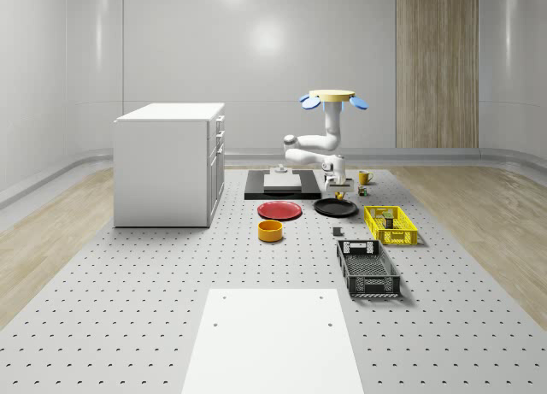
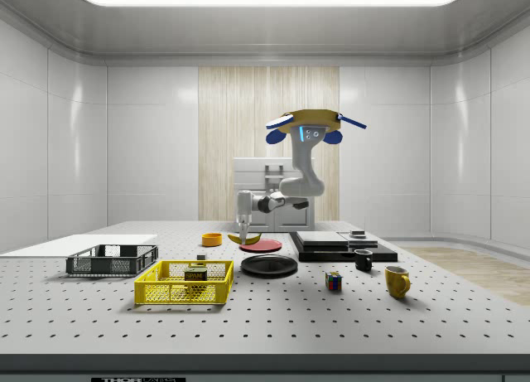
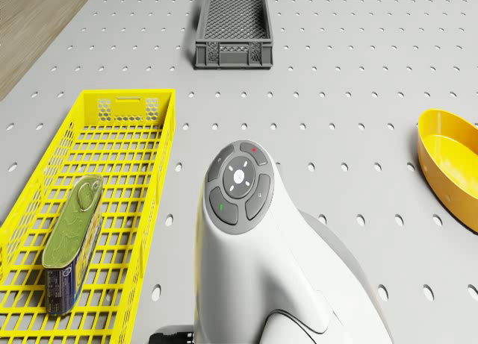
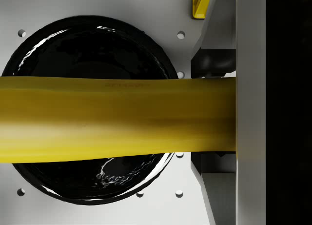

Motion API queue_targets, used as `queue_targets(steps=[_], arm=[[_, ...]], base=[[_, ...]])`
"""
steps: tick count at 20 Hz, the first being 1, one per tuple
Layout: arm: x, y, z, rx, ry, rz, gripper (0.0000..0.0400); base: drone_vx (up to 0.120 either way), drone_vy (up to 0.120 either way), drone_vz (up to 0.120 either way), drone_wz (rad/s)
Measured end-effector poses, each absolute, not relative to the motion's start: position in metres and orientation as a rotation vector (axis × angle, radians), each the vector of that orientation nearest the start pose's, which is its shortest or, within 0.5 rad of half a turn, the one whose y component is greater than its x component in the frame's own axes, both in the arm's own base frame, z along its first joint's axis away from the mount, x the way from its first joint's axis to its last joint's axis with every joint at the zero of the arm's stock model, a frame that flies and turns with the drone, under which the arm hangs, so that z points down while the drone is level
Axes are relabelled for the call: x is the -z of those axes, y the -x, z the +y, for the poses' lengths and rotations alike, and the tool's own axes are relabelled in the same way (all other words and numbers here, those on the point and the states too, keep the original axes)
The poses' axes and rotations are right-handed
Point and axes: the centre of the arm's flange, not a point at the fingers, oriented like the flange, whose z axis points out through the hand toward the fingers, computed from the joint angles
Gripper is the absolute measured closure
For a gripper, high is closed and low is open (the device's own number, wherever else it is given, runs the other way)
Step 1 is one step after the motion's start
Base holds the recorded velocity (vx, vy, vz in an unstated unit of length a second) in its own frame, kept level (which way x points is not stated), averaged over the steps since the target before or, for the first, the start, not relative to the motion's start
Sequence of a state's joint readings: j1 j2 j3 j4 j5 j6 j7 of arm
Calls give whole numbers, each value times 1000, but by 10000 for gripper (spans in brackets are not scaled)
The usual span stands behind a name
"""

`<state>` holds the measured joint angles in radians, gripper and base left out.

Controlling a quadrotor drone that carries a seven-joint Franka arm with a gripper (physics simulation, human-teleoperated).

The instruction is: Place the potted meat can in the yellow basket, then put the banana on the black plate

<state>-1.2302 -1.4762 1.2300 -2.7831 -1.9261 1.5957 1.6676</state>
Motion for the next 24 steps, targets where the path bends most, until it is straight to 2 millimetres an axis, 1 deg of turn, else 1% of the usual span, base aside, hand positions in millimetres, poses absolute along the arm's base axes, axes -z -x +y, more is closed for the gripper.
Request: queue_targets(steps=[4,16,19,24], arm=[[-537,-325,2,-775,4,2,211],[-537,-325,2,-775,4,2,211],[-539,-325,2,-774,4,2,211],[-556,-325,2,-774,4,2,211]], base=[[-120,0,-120,0],[-120,0,0,0],[-27,0,0,0],[0,0,0,0]])
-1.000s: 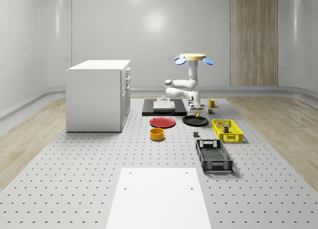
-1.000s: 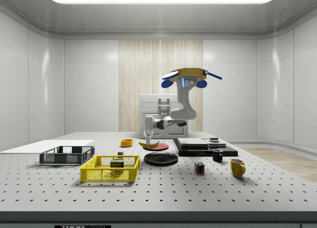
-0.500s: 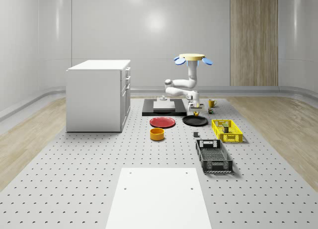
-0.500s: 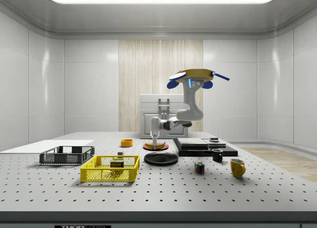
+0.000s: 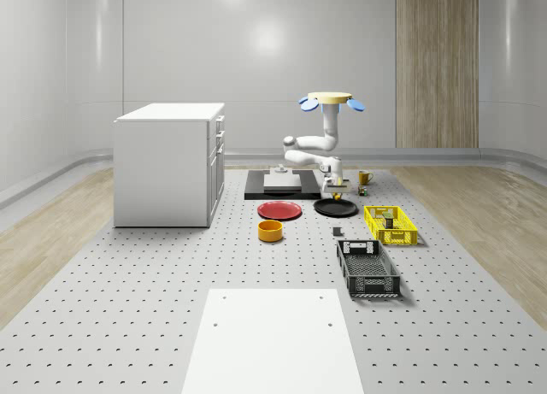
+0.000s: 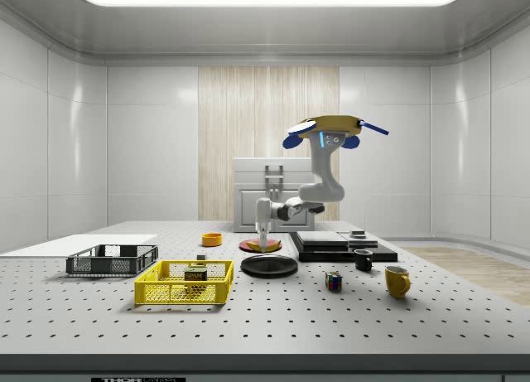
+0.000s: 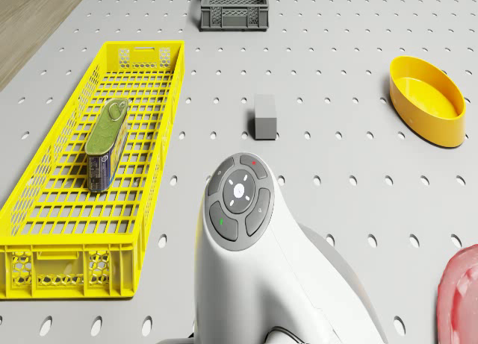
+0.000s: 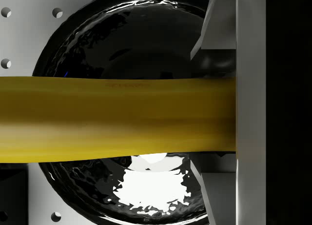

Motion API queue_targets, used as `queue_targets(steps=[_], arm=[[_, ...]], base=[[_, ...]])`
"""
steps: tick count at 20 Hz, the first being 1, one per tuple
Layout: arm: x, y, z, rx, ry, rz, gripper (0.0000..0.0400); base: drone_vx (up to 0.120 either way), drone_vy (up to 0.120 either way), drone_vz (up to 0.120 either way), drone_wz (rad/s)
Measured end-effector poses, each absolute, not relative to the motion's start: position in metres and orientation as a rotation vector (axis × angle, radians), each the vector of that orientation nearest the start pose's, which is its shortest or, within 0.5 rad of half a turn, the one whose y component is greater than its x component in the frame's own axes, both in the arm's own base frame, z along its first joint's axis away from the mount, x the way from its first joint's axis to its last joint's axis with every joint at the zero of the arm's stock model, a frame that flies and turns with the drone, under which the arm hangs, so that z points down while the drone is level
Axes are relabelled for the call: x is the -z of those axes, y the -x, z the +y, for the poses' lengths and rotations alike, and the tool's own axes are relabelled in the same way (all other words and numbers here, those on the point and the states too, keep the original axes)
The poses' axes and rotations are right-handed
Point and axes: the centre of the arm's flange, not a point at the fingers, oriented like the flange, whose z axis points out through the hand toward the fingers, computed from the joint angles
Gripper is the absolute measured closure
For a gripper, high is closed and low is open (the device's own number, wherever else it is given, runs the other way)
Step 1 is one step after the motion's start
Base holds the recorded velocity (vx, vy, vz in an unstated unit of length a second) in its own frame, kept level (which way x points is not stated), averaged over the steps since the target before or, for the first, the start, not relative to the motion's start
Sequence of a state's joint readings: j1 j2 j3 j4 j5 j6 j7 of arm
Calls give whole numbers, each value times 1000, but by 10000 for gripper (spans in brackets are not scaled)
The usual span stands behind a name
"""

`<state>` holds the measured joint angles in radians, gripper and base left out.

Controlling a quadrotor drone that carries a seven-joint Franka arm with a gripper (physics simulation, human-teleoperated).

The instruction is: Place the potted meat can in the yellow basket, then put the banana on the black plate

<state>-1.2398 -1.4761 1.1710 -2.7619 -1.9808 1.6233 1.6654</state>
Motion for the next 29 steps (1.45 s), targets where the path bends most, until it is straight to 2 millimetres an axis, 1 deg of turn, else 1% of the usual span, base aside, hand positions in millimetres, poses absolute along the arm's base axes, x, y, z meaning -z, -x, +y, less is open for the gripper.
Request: queue_targets(steps=[14,15,16,18,20,22,24,29], arm=[[-598,-325,2,-774,5,2,211],[-600,-325,2,-774,4,2,196],[-602,-325,2,-776,4,2,152],[-604,-325,2,-779,2,0,92],[-604,-325,2,-781,2,0,56],[-600,-325,2,-782,1,-1,34],[-594,-325,2,-783,1,-1,21],[-583,-325,2,-785,0,-2,6]], base=[[0,0,0,0],[0,0,0,0],[0,0,0,0],[0,0,0,0],[0,0,0,0],[0,0,0,0],[0,0,0,0],[0,0,0,0]])
